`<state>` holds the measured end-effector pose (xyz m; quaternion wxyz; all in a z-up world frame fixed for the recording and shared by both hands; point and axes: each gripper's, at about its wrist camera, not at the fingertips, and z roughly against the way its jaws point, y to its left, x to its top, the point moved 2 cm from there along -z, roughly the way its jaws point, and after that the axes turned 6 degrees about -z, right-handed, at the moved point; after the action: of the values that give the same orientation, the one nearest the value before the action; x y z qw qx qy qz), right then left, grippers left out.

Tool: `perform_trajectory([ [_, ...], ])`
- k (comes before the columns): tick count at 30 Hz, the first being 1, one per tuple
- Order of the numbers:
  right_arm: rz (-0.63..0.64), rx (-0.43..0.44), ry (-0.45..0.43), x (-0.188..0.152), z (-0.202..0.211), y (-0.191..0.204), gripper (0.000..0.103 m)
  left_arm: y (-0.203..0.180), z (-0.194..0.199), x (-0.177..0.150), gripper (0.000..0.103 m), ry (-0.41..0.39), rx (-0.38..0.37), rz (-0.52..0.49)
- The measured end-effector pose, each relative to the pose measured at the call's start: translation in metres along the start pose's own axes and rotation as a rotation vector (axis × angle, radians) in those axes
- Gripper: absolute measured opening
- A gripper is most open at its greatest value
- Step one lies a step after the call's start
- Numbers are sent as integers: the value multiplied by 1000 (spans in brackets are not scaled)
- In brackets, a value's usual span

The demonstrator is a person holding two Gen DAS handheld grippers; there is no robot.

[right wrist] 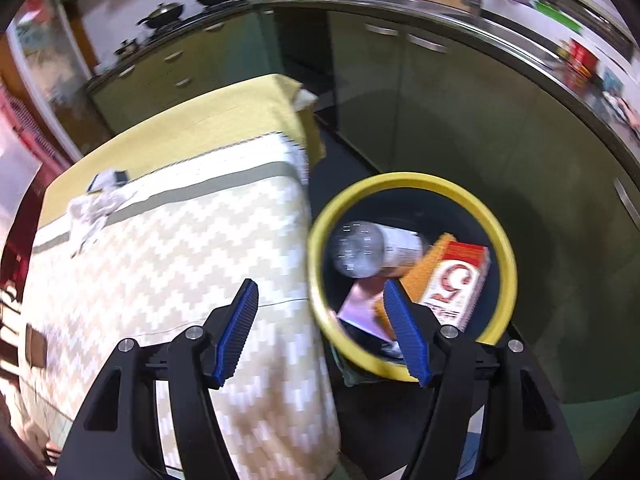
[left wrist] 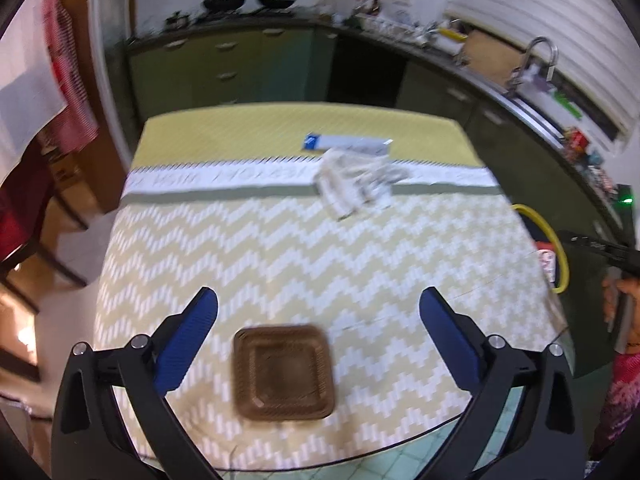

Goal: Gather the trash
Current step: 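Move the left tool to the brown plastic tray and grasp it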

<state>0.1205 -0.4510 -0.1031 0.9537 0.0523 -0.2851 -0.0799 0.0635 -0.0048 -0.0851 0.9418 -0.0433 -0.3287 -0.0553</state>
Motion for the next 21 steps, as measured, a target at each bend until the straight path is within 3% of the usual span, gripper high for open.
perform_trajectory([
  [9,48,28,8,-5,-1,23,65,14,-31,-31,96,145,25,40],
  [21,63,32,42,-10,-14,26,65,17,-49,-40,96,187,3,38],
])
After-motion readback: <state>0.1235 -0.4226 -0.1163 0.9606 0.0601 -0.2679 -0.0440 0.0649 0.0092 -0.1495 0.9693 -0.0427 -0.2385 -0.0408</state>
